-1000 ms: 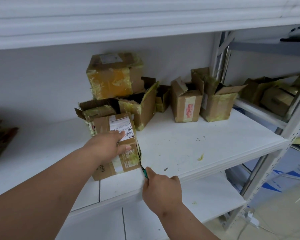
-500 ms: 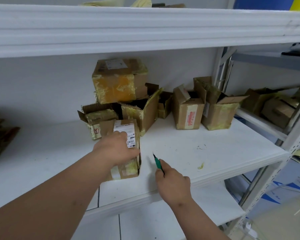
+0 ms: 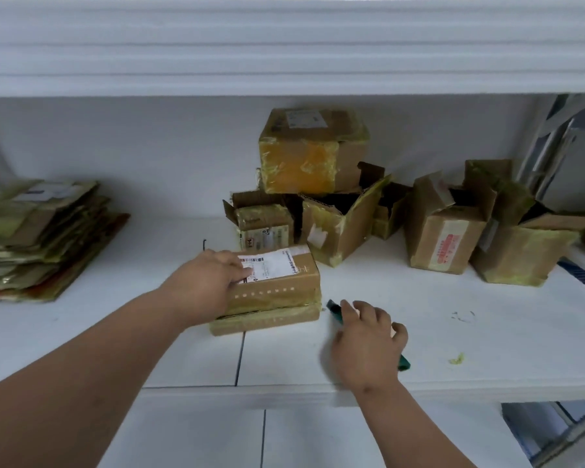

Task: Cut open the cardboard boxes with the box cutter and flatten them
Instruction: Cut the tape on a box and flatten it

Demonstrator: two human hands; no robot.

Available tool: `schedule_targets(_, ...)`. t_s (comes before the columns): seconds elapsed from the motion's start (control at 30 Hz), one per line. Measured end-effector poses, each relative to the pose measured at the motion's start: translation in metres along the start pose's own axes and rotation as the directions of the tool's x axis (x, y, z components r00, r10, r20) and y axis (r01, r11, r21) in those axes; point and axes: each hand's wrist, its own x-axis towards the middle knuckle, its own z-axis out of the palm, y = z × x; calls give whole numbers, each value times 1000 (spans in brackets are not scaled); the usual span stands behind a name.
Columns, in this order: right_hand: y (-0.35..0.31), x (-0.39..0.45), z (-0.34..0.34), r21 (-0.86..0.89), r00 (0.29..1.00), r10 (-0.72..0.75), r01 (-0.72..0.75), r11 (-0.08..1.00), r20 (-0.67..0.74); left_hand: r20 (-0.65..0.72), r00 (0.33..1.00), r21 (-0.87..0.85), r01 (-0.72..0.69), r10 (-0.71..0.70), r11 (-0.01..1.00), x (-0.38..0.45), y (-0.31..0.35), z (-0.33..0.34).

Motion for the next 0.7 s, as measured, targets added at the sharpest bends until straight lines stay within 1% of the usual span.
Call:
schedule_targets(0.07, -13, 1, 1, 91, 998, -52, 55, 994, -38, -52, 999, 7, -16, 16, 1000, -7, 0, 6)
schedule_targets(0.13, -21, 4, 2, 206, 995, -93, 99, 974, -37, -86, 996, 23, -3, 5, 1000, -12, 2, 10)
schedule_targets(0.23, -29, 10, 5, 378, 992, -125, 126, 917, -28, -98, 995, 45, 38, -34, 998, -18, 5, 14)
schedule_targets(0.33, -33, 12, 11, 526, 997, -73, 83, 846, -39, -100, 993, 11, 67, -66, 998, -19, 9, 19)
schedule_targets(0.4, -35, 11, 14, 608, 999, -10, 28, 793, -34, -106, 991, -31, 84, -87, 996, -19, 11, 23)
schedule_targets(0.47, -36, 11, 15, 684, 998, 55, -38, 729, -3, -123, 988, -27, 89, -92, 996, -18, 13, 26)
schedule_targets(0.57, -36, 12, 18, 732, 996, 87, -81, 677, 30, -135, 986, -10, 99, -99, 995, -18, 16, 27)
schedule_targets(0.7, -30, 11, 24, 759, 996, 84, -67, 647, 17, -112, 989, 24, 104, -100, 994, -17, 20, 26)
